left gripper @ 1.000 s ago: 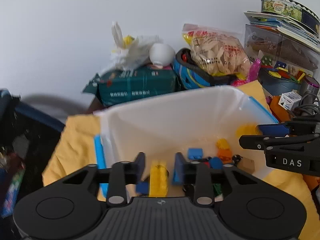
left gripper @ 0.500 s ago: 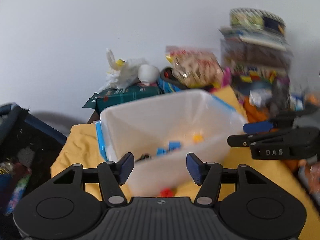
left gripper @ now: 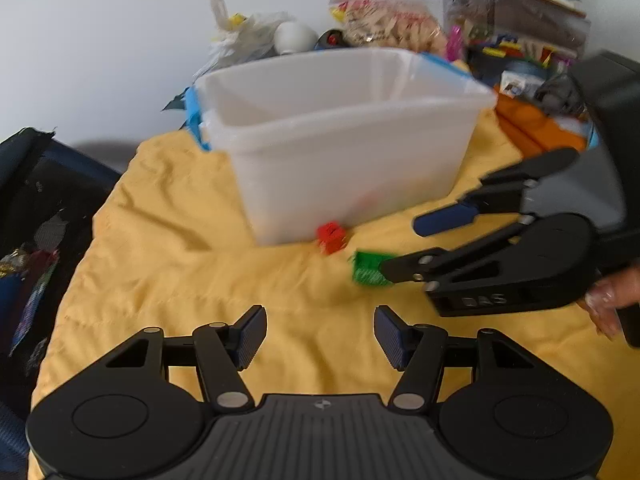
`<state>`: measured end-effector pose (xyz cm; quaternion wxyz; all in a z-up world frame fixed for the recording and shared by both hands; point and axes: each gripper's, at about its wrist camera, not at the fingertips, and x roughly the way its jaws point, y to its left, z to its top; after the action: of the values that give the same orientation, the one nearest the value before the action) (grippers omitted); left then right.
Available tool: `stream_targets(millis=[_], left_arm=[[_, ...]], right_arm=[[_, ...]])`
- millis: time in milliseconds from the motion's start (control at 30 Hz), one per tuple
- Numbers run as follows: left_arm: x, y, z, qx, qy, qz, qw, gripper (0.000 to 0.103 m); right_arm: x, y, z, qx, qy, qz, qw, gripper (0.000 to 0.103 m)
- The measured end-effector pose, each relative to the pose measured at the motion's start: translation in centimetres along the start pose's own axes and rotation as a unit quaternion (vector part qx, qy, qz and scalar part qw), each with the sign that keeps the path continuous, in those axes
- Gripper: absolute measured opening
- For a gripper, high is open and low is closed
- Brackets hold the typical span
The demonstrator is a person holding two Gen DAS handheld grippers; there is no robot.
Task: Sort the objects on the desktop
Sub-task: 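Grasp the green brick with the right tool while the left tool grasps the red brick, then carry both bricks over the white bin and open both tools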
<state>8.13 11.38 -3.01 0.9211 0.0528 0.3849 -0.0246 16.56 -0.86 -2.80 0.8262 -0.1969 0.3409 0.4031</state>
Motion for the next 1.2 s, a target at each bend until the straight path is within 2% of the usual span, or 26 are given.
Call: stream_targets(millis=[100, 167, 200, 300, 433, 533, 700, 733, 767, 1000, 1200], left_arm=[[0.1, 0.1, -0.6, 0.012, 0.003, 0.01, 0.9999, 0.063], [0.2, 0.3, -0.7, 0.011, 0.005, 0.01, 0.9999, 0.063], [0.3, 0.3, -0.6, 0.01, 0.005, 0.01, 0.9999, 0.063], [1.0, 0.1, -0.1, 0.01, 0.003, 0.001, 0.9999, 0.063], [3.2, -0.8, 1.9, -0.007, -0.008, -0.02, 0.9997, 0.063], [6.2, -1.0, 3.8, -0.052, 0.0, -0.037, 0.998, 0.051], [11.2, -1.2, 5.7, -0.095, 0.02, 0.0, 0.9953, 0.045], [11.9, -1.1, 5.8, -0.102, 0.029, -0.005, 0.9943, 0.031], [12.3, -1.1, 5.6, -0.105, 0.033, -0.008, 0.9939, 0.022], [10.4, -1.1, 4.0, -0.079, 0.035, -0.037, 0.9956, 0.022], [5.0, -1.1, 2.7, -0.06, 0.011, -0.069, 0.9957, 0.022]], right_arm=[[1.7, 0.8, 0.0, -0.03, 0.006, 0.001, 1.0, 0.047], [2.6, 1.1, -0.3, -0.054, 0.026, -0.008, 0.998, 0.032], [2.4, 1.0, -0.6, -0.055, 0.029, -0.009, 0.998, 0.028], [0.7, 0.1, -1.3, -0.029, 0.027, -0.01, 0.999, 0.024], [-2.1, -1.5, -3.1, 0.019, 0.03, -0.036, 0.999, 0.024], [-3.2, -2.7, -4.2, 0.064, 0.033, -0.054, 0.996, 0.024], [-3.9, -3.1, -5.8, 0.092, 0.042, -0.067, 0.993, 0.024], [-4.0, -3.0, -5.9, 0.093, 0.042, -0.07, 0.992, 0.024], [-4.0, -2.9, -6.0, 0.093, 0.042, -0.073, 0.992, 0.024], [-3.2, -3.6, -6.4, 0.12, 0.04, -0.076, 0.989, 0.027], [-4.3, -4.2, -5.7, 0.118, 0.035, -0.067, 0.99, 0.024]])
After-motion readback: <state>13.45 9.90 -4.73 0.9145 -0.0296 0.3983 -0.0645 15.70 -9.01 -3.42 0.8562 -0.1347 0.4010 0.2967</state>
